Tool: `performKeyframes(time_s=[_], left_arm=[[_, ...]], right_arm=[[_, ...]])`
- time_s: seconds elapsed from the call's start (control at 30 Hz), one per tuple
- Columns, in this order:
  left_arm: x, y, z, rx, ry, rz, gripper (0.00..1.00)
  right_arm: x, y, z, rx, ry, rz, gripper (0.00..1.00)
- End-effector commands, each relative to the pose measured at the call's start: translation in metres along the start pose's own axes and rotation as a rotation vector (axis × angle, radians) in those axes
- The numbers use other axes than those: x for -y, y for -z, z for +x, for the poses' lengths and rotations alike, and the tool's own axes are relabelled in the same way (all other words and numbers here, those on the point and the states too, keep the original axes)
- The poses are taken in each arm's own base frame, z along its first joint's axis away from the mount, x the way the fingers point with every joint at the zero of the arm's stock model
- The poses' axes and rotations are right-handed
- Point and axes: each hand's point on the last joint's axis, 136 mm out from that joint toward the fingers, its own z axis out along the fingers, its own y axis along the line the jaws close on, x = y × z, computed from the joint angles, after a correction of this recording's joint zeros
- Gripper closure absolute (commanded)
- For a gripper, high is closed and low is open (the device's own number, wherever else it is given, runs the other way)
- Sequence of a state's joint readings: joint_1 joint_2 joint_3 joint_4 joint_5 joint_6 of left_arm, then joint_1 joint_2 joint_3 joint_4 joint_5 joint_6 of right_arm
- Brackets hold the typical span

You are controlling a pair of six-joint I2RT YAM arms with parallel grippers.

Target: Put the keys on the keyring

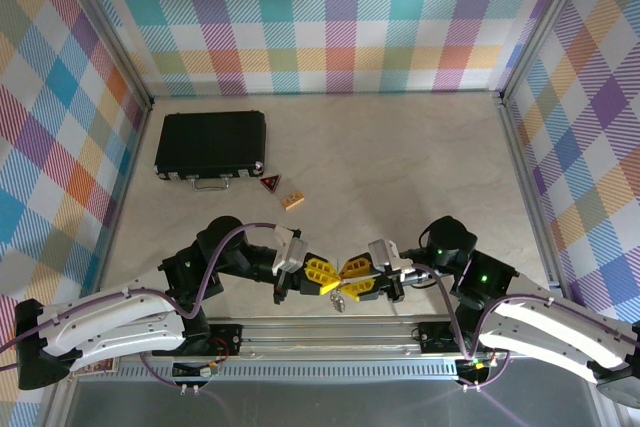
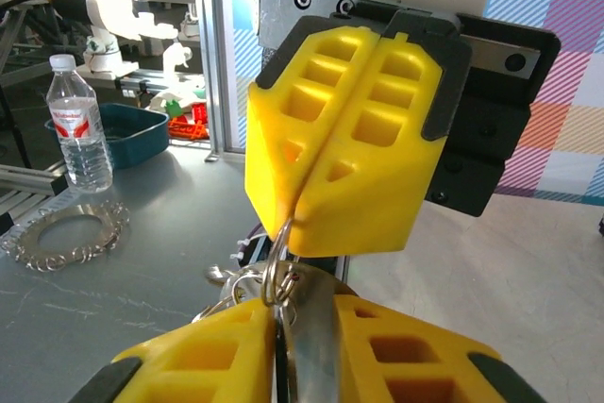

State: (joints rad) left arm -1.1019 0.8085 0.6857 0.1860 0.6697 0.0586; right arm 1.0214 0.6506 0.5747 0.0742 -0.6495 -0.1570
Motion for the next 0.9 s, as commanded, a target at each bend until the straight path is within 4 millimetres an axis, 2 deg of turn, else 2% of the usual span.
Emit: performKeyframes(time_s=[0.0, 0.17, 0.4, 0.57, 0.87], left_arm=[[0.010, 0.003, -0.027, 0.060, -0.040, 0.033, 1.00], [0.010, 0.003, -0.027, 0.062, -0.040, 0.040, 1.00], [0.014, 0.000, -0.029, 0.063, -0.026, 0.072, 1.00], [0.011, -0.002, -0.029, 0.082, -0.023, 0.070, 1.00], [-0.013, -0.001, -0.028, 0.105, -0.055, -0.079, 1.00]], right_arm=[[-0.005, 0.001, -0.004, 0.028, 0.020, -0.021, 0.85], [-0.005, 0.001, -0.004, 0.028, 0.022, -0.022, 0.93], [-0.004, 0.000, -0.003, 0.027, 0.019, -0.023, 0.96], [-0.007, -0.001, -0.004, 0.032, 0.015, -0.041, 0.88], [-0.001, 0.005, -0.008, 0.057, 0.036, 0.025, 0.80]])
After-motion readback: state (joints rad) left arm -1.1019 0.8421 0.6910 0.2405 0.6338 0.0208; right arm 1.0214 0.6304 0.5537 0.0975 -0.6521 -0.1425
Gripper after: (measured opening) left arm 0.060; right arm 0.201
